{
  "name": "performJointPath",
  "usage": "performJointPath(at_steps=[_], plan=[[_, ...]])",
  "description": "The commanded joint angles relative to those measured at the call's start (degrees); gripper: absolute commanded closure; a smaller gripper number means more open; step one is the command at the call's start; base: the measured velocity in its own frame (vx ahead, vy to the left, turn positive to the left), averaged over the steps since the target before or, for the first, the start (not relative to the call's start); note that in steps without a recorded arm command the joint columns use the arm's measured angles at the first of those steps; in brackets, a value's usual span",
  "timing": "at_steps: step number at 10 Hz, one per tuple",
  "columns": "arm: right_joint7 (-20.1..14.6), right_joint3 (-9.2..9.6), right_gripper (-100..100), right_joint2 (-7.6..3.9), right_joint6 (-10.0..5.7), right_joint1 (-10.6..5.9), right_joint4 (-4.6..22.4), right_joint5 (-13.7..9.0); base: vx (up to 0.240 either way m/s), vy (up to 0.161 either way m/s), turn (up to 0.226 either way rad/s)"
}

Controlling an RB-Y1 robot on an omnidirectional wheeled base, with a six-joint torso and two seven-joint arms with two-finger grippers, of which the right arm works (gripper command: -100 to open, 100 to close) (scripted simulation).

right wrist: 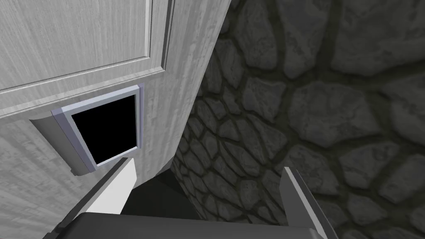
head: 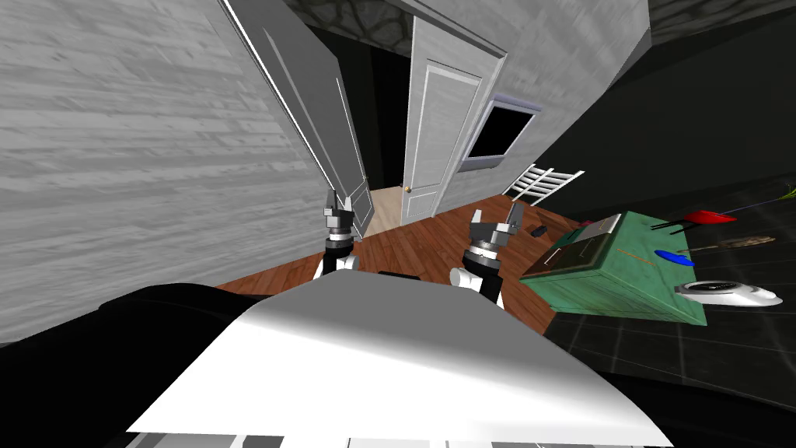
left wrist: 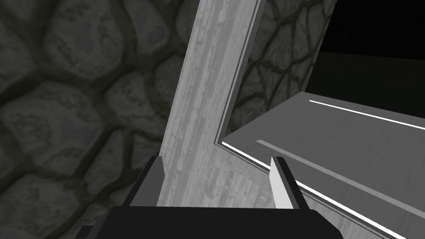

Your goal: Push the door open

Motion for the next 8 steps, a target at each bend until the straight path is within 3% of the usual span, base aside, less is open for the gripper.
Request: performJointPath(at_steps=[1,8], plan=[[1.6,-0.66,-100,-0.80,-0.65,-0.21,1.7,1.0,0.130,0.087,0.102],[9.2,-3.81,-100,-3.38,-3.74,-1.18,9.5,5.6,0.134,-0.023,0.108]])
